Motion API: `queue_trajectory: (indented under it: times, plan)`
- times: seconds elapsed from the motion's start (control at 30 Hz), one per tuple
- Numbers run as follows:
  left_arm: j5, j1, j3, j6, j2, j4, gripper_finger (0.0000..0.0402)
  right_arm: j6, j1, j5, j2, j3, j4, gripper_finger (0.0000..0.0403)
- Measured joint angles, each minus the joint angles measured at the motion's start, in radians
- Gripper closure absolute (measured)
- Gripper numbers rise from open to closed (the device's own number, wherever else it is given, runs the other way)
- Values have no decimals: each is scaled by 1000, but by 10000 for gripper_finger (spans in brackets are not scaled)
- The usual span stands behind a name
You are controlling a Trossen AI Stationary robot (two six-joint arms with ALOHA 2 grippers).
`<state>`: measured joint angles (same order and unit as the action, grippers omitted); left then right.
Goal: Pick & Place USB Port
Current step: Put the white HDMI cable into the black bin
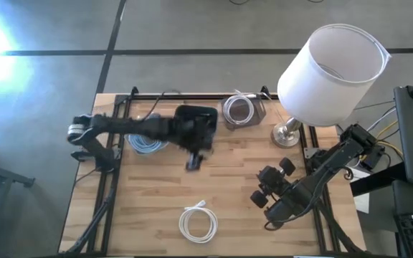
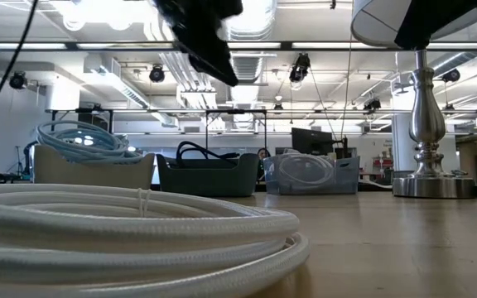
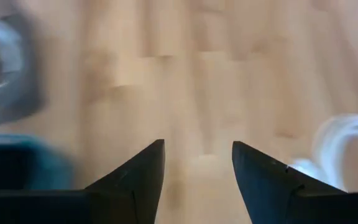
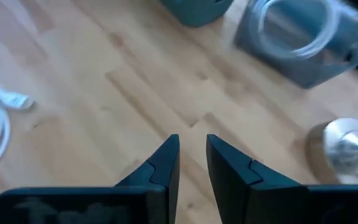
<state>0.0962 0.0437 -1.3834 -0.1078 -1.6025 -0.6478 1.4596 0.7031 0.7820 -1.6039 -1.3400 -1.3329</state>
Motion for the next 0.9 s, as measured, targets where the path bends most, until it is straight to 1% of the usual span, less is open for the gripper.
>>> queue_trajectory:
  times: [0.13,0.23,0.3,0.37,0.47,0.57,0.63,0.7,0.8,0.87,0.9]
  plan:
    - [-3,-142,176,70,81,177,211,-95,-16,-48,0,18,102,329]
    - [-9,-226,292,125,118,303,211,-161,-39,-75,0,26,169,334]
    - [-17,-266,353,159,131,356,211,-193,-61,-91,0,33,198,334]
    - [-44,-295,396,177,137,371,211,-219,-86,-122,0,42,209,335]
    - [-96,-315,439,215,138,375,211,-267,-116,-155,0,61,221,335]
    - [-104,-316,462,238,138,378,211,-335,-142,-198,6,87,266,335]
    - [-105,-316,466,238,138,378,211,-411,-165,-258,19,112,345,335]
    - [-105,-316,466,238,138,383,211,-525,-193,-325,39,143,447,335]
    - [-104,-316,467,239,138,396,211,-682,-250,-455,73,212,623,335]
    - [-104,-316,469,239,137,406,211,-749,-291,-515,99,269,719,335]
    - [-104,-316,470,239,137,407,211,-764,-309,-528,115,299,760,335]
